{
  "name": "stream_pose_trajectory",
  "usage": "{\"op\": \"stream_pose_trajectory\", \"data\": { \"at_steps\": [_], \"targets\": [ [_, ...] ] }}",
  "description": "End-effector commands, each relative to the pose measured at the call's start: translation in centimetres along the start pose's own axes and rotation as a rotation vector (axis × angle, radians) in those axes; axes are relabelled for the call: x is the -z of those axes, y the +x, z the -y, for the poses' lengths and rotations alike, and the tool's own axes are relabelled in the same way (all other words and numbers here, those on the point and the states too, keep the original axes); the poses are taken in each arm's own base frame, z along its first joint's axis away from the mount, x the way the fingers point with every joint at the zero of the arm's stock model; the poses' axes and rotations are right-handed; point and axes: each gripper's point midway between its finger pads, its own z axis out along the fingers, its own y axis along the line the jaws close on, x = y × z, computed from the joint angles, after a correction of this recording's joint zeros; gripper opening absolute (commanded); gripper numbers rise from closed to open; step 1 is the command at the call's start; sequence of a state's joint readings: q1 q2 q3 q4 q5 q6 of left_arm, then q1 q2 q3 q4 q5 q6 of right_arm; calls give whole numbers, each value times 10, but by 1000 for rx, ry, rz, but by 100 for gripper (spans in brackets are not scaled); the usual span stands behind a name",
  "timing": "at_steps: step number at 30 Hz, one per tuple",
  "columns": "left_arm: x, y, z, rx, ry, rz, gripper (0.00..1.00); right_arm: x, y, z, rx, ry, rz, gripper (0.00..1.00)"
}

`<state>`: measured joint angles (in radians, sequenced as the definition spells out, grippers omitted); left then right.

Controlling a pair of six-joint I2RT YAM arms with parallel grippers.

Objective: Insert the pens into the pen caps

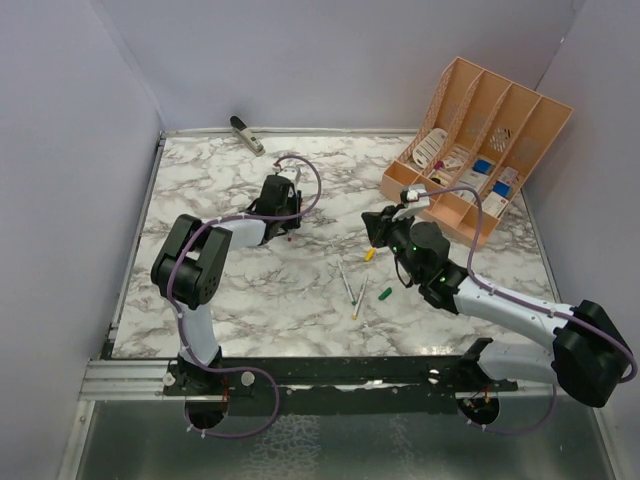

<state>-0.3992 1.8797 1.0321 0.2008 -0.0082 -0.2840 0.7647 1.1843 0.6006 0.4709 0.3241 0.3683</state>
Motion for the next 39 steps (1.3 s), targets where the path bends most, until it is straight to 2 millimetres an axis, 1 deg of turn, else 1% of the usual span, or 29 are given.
{"op": "stream_pose_trajectory", "data": {
  "at_steps": [1, 4, 6, 7, 10, 13, 14, 15, 16, 17, 18, 19, 21, 22, 25, 30, 33, 36, 39],
  "targets": [
    [12, -23, 2, 11, 0, 72, 32, 4, 3, 5, 23, 16, -4, 6],
    [25, -30, 5, 12, 8, 96, 32, 4, 6, 14, 33, 61, -16, 6],
    [35, -29, 10, 17, 33, 101, 32, 4, 10, 22, 37, 106, -27, 6],
    [40, -25, 14, 18, 42, 98, 33, 4, 13, 26, 41, 129, -38, 6],
    [59, -16, 29, 5, 72, 105, 40, 5, 21, 43, 54, 224, -76, 6],
    [72, 5, 51, -29, 119, 68, 42, 7, 36, 58, 61, 317, -138, 10],
    [75, 12, 62, -45, 148, 50, 43, 7, 42, 61, 61, 340, -160, 14],
    [77, 21, 72, -62, 172, 27, 43, 8, 48, 65, 66, 359, -184, 28],
    [79, 30, 83, -79, 196, 2, 43, 9, 55, 68, 62, 378, -206, 50],
    [79, 40, 94, -94, 222, -23, 44, 10, 62, 72, 58, 398, -231, 62],
    [81, 46, 103, -100, 250, -40, 44, 11, 68, 73, 53, 408, -253, 67],
    [82, 54, 111, -103, 273, -60, 44, 12, 73, 74, 47, 413, -272, 68],
    [82, 67, 119, -111, 294, -92, 44, 14, 79, 77, 34, 420, -290, 67],
    [82, 72, 121, -114, 297, -105, 44, 16, 80, 78, 30, 425, -294, 64],
    [86, 82, 124, -119, 311, -135, 44, 24, 78, 82, 17, 445, -288, 48],
    [95, 103, 136, -136, 348, -189, 45, 44, 75, 93, -25, 502, -283, 31],
    [99, 115, 141, -138, 349, -210, 47, 58, 77, 96, -61, 520, -298, 28],
    [100, 116, 146, -134, 352, -205, 55, 71, 84, 97, -93, 522, -334, 26],
    [97, 116, 148, -145, 334, -198, 57, 81, 90, 96, -114, 507, -357, 23]
  ]
}}
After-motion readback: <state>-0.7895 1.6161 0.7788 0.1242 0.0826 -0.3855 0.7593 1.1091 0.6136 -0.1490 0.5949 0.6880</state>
